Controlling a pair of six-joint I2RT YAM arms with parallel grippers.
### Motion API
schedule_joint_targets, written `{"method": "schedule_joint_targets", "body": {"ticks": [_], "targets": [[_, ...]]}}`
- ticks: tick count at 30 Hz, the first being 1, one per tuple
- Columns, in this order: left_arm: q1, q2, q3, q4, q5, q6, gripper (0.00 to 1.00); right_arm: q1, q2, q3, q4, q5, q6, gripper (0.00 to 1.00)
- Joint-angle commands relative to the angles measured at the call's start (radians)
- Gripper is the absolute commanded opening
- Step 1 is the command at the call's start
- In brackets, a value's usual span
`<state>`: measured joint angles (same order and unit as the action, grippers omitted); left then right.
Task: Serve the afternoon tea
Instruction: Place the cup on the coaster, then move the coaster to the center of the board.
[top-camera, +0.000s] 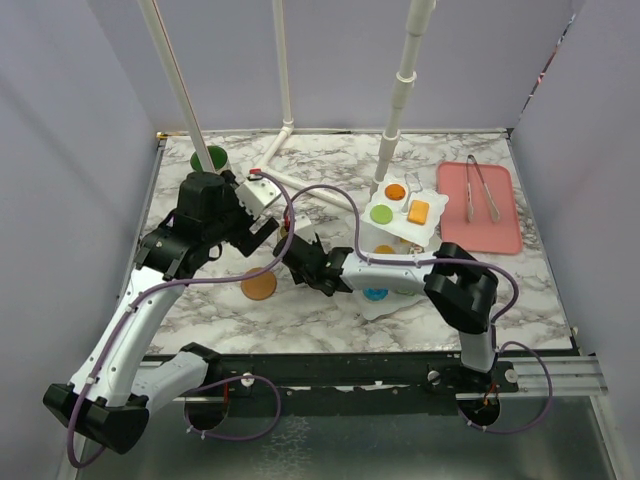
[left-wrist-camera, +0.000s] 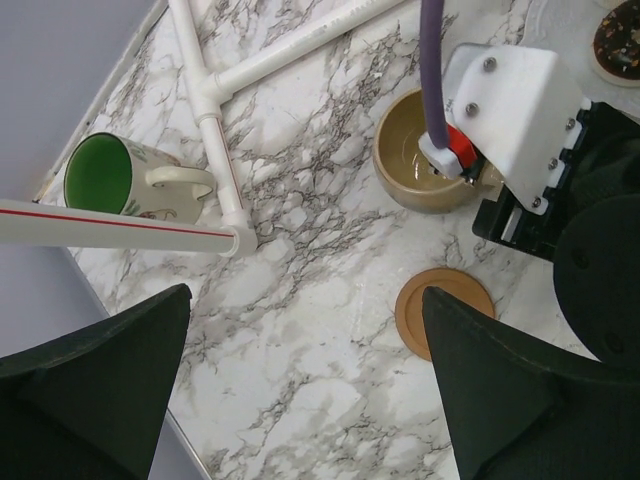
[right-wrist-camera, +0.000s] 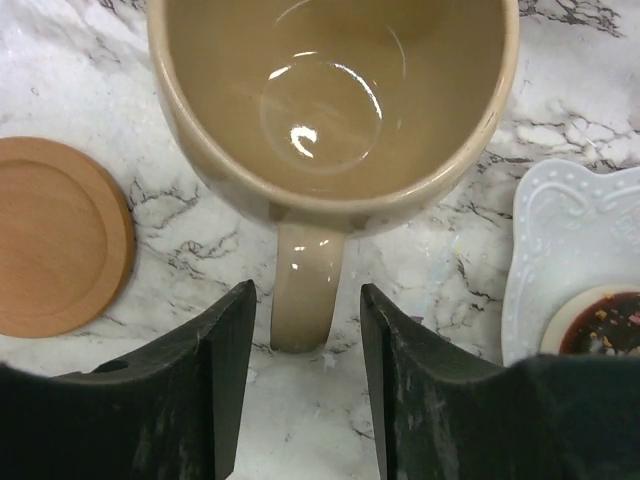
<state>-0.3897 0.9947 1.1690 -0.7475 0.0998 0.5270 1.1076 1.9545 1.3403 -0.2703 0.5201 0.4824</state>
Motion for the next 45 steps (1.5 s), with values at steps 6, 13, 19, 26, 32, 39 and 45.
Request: {"method": "schedule_joint_targets", "body": {"ticks": [6, 13, 19, 26, 32, 39, 45], "targets": [[0.016, 0.045, 0.113, 0.015, -0.034, -0.08, 0.99, 0.077, -0.162, -0.114, 0.149, 0.136, -0.033, 0.56], [0.044, 0.103, 0.165, 0.006, -0.052, -0.121, 0.99, 0.106, -0.203, -0.28, 0.346, -0.019, -0.081, 0.25], [0.053, 0.125, 0.198, 0.013, -0.06, -0.133, 0.99, 0.107, -0.137, -0.372, 0.501, -0.041, -0.124, 0.09], [0.057, 0.118, 0.21, 0.016, -0.066, -0.126, 0.99, 0.107, -0.009, -0.405, 0.723, 0.039, -0.175, 0.0], [0.057, 0.11, 0.207, 0.012, -0.069, -0.113, 0.99, 0.107, 0.113, -0.402, 0.893, 0.146, -0.232, 0.0], [0.061, 0.093, 0.198, 0.001, -0.076, -0.091, 0.99, 0.098, 0.256, -0.318, 0.969, 0.25, -0.283, 0.01], [0.072, 0.105, 0.196, -0.01, -0.073, -0.085, 0.99, 0.06, 0.304, -0.281, 0.969, 0.246, -0.293, 0.01]]}}
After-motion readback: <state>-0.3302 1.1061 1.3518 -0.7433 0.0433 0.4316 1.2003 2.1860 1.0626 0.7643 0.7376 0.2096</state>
